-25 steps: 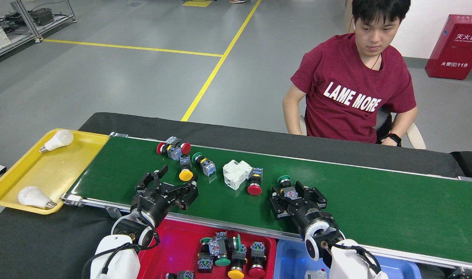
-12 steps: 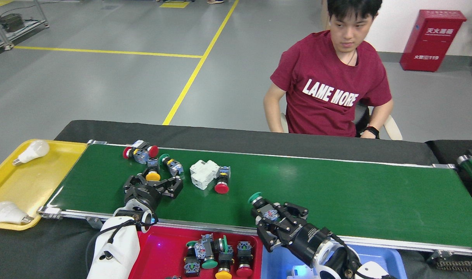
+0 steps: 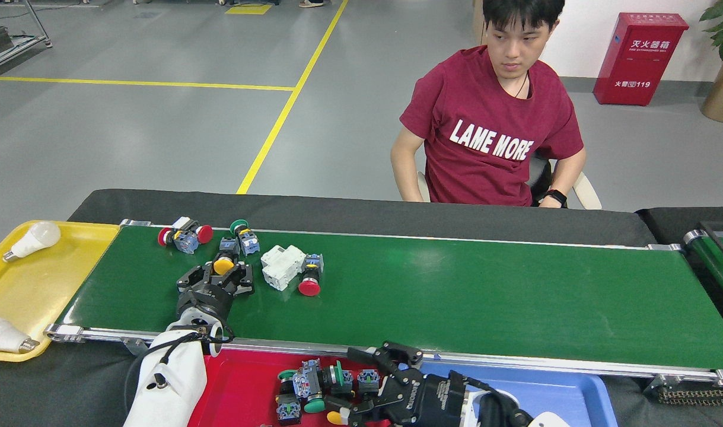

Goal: Pick switch part from conveyor to tray

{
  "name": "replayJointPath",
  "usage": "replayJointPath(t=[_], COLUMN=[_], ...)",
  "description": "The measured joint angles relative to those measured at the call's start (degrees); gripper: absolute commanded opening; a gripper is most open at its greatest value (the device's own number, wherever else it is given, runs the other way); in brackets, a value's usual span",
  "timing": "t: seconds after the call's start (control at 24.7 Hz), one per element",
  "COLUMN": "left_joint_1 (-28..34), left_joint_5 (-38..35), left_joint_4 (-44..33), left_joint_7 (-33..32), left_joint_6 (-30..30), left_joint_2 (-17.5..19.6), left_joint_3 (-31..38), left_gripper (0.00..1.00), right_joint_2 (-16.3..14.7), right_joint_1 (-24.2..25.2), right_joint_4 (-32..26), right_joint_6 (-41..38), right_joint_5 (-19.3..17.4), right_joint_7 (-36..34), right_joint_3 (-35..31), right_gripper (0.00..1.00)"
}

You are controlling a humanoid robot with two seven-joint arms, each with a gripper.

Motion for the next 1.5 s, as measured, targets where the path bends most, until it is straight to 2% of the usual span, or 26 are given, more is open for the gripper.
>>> replayJointPath(t=[0.12,0.24,0.4,0.49,0.57,0.69,0.93,1.01,1.13,1.17,1.38,1.5], left_joint_1=[6.37,14.86,26.17,31.51,36.30,40.10,40.68,40.75,41.38,41.50,41.00,37.34], left_joint_5=[-0.01,0.10,1.58,1.76,1.76,1.77,1.83,1.86,1.78,1.63,0.76,-2.39], left_joint_4=[-9.50,-22.32,-37.27,-43.60,-48.58,-52.68,-53.55,-53.55,-53.55,-53.48,-52.72,-50.58], left_joint_7=[0.60,0.64,0.70,0.77,0.86,0.13,-0.53,-0.57,-0.63,-0.63,-0.63,-0.67], left_joint_6=[-6.47,-17.48,-32.31,-35.62,-37.03,-37.78,-37.98,-37.98,-38.04,-36.48,-28.19,-25.92], left_joint_2=[0.61,4.13,6.23,6.45,6.84,6.54,5.80,4.84,1.04,-0.07,-0.25,-0.72], left_joint_3=[-0.07,0.14,0.40,0.38,0.34,0.39,4.22,8.08,16.37,18.12,19.40,19.41], left_gripper=[0.09,0.11,0.12,0.14,0.32,1.00,1.00,1.00,1.00,1.00,1.00,1.00], right_joint_2=[-0.75,-2.74,-6.46,-9.30,-11.48,-12.21,-12.15,-12.08,-12.07,-12.07,-11.92,-11.92], right_joint_1=[3.54,8.09,15.12,22.14,28.25,31.11,32.82,33.35,33.35,33.35,33.34,33.32], right_joint_4=[-0.44,-0.85,-2.22,-6.34,-9.04,-9.63,-9.73,-9.73,-9.73,-9.73,-9.73,-9.73], right_joint_6=[4.22,10.48,25.99,33.28,37.30,39.96,41.57,41.69,41.73,41.75,41.97,42.47], right_joint_5=[0.16,0.48,2.87,3.15,3.17,3.17,3.17,3.17,3.17,3.17,3.17,3.17], right_joint_7=[0.11,-1.51,-7.69,-14.50,-20.15,-25.92,-28.44,-28.51,-28.60,-28.60,-28.62,-28.62], right_joint_3=[-10.22,-17.38,-19.70,-19.91,-19.94,-20.48,-21.04,-21.04,-21.05,-21.06,-21.06,-21.06], right_gripper=[0.95,0.96,0.97,0.98,0.98,0.98,0.98,0.98,0.98,0.98,0.98,0.98])
